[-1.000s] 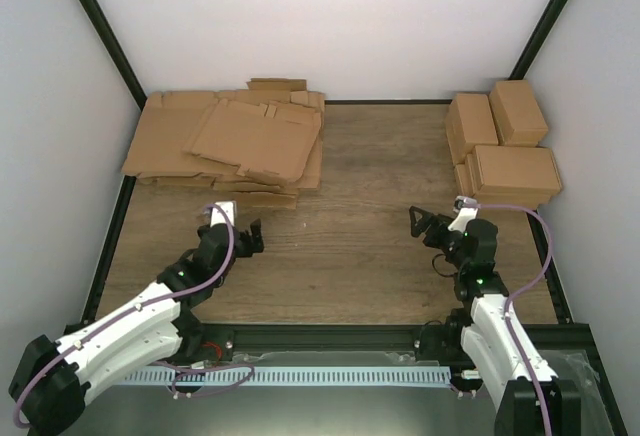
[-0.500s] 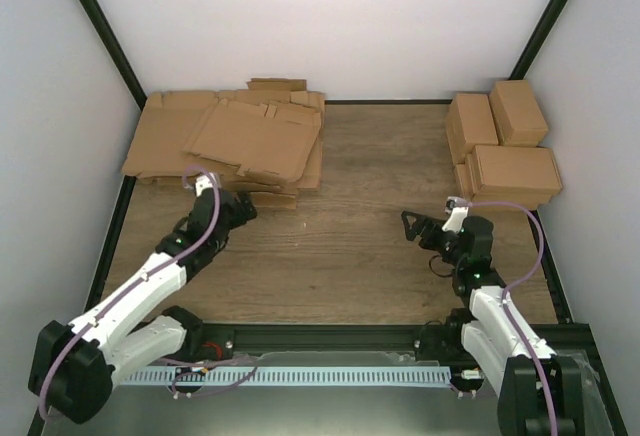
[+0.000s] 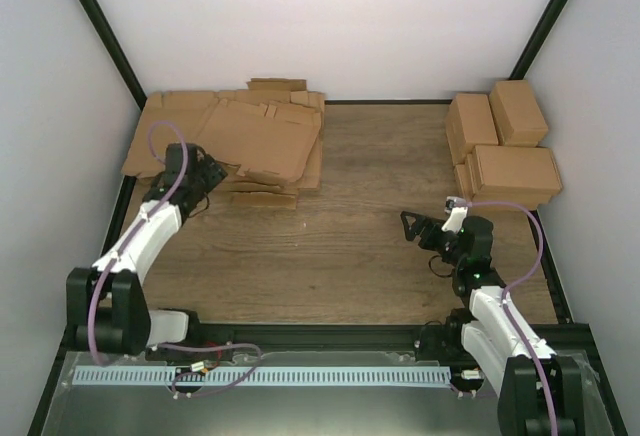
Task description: Fold the paper box
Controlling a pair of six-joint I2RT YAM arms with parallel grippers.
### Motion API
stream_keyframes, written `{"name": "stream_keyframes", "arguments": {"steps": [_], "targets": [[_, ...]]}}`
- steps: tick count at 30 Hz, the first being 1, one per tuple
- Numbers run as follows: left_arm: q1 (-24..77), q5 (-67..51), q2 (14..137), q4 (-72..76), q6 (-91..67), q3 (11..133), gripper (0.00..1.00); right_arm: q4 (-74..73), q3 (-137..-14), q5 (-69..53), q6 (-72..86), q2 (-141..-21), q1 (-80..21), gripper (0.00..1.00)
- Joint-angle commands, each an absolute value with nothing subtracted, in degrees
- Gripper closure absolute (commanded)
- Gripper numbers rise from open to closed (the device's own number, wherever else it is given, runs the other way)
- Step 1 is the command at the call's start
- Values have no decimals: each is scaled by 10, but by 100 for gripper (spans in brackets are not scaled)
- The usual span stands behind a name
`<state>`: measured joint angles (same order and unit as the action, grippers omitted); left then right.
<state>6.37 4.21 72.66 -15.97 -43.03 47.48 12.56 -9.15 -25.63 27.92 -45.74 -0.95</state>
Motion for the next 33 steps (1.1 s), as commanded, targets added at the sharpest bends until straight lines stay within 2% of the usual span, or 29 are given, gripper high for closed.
{"name": "stream_keyframes", "arguments": {"steps": [1, 8, 17, 25, 30, 33], "targets": [[23, -7, 778, -189, -426, 524, 27, 134, -108, -257, 273, -454, -16, 0], [-18, -17, 818, -181, -443, 565, 25, 137, -109, -257, 273, -458, -16, 0], [-33, -51, 933, -204, -505, 654, 26, 137, -111, -254, 273, -464, -16, 0], [-36, -83, 1027, -214, -533, 726, 32, 135, -108, -249, 274, -453, -16, 0], [-37, -31, 1052, -243, -559, 751, 46, 135, -109, -247, 274, -456, -16, 0], [-43, -36, 1066, -231, -559, 757, 47, 136, -110, -249, 274, -458, -16, 0]]}}
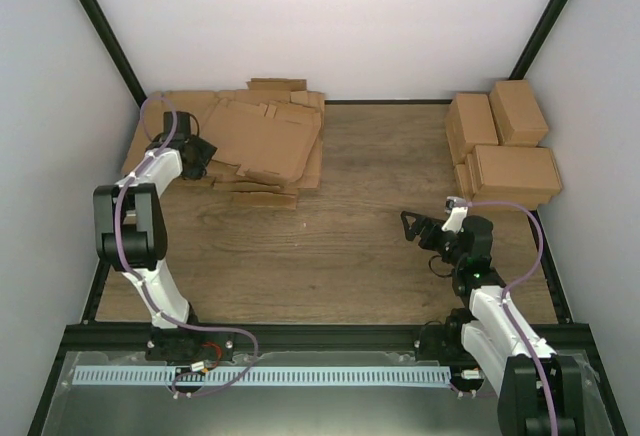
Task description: Fold the paper box
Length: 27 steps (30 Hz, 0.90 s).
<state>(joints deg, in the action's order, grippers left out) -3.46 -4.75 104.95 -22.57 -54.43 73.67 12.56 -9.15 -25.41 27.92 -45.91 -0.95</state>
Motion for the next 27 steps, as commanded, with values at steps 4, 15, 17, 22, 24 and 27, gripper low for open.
{"name": "stream_keyframes", "arguments": {"steps": [4, 15, 17, 22, 24, 27], "targets": [[-49, -61, 1089, -214, -554, 774, 52, 136, -110, -248, 275, -458, -16, 0], [-49, -84, 1134, -194, -583, 797, 52, 137, -110, -248, 275, -458, -16, 0], [-49, -91, 1142, -188, -588, 798, 56, 137, -110, -247, 275, -459, -16, 0], [-49, -108, 1161, -177, -599, 804, 57, 135, -110, -245, 275, -457, -16, 0], [-49, -116, 1164, -160, -604, 804, 58, 135, -110, -245, 275, -457, -16, 0], [-49, -128, 1172, -145, -610, 808, 71, 134, -110, -244, 275, -455, -16, 0]]}}
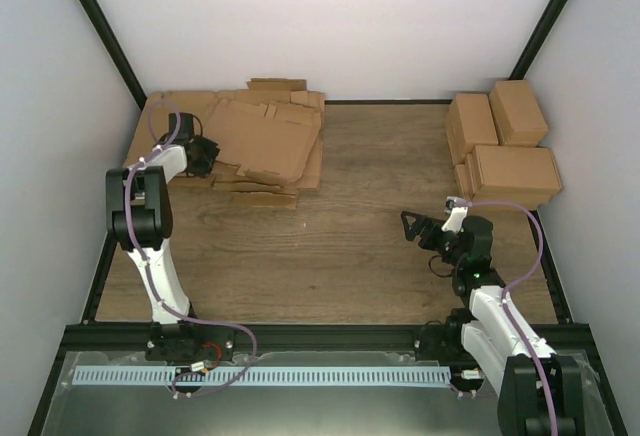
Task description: Fold the paper box
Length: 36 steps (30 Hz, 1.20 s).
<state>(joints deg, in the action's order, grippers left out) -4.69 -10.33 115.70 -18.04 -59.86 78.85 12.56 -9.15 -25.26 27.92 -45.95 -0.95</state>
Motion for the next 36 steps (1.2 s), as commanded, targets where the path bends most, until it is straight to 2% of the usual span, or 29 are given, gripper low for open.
{"name": "stream_keyframes", "arguments": {"steps": [1, 3, 12, 14, 15, 20, 30, 36], "targets": [[-49, -130, 1174, -145, -611, 812, 77, 133, -110, -244, 275, -455, -16, 0], [-49, -134, 1178, -143, -613, 816, 84, 134, -110, -243, 275, -456, -16, 0], [-49, -137, 1190, -141, -619, 822, 83, 135, -110, -243, 275, -456, -16, 0], [-49, -133, 1186, -141, -619, 820, 95, 134, -110, -243, 275, -456, -16, 0], [-49, -130, 1182, -141, -619, 818, 96, 134, -110, -243, 275, -456, -16, 0], [-49, -132, 1139, -138, -614, 800, 96, 133, -110, -241, 276, -456, -16, 0], [-27, -122, 864, -97, -618, 656, 96, 132, -110, -240, 276, -455, -16, 0], [21, -128, 644, -148, -668, 520, 96, 130, -110, -240, 276, -453, -16, 0]]}}
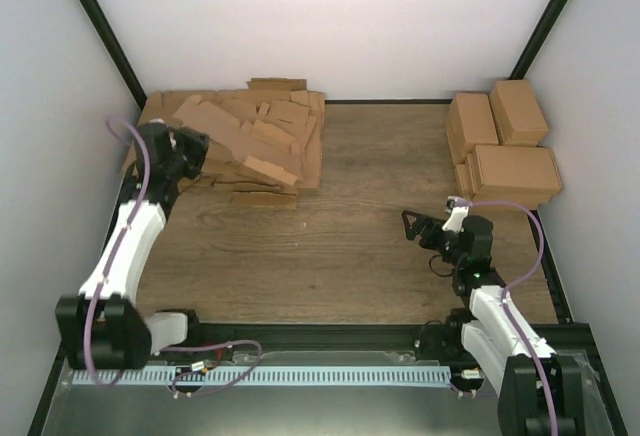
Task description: Fold the paper box
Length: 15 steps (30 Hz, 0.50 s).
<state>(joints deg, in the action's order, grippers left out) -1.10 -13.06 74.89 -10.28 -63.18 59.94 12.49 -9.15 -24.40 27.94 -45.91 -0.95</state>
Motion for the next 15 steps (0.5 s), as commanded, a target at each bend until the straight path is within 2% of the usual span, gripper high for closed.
{"name": "stream_keyframes", "arguments": {"steps": [1, 8, 12, 13, 15], "targets": [[34, -118, 606, -168, -682, 491, 96, 130, -109, -240, 277, -452, -16, 0], [133, -102, 331, -232, -806, 281, 96, 128, -107, -239, 277, -446, -16, 0], [174, -87, 221, -268, -835, 220, 94, 128, -108, -238, 278, -447, -16, 0], [175, -83, 206, -285, -831, 218, 89, 128, -108, -238, 278, -449, -16, 0], [176, -71, 194, -313, -809, 224, 62, 128, -109, -237, 278, -451, -16, 0]]}}
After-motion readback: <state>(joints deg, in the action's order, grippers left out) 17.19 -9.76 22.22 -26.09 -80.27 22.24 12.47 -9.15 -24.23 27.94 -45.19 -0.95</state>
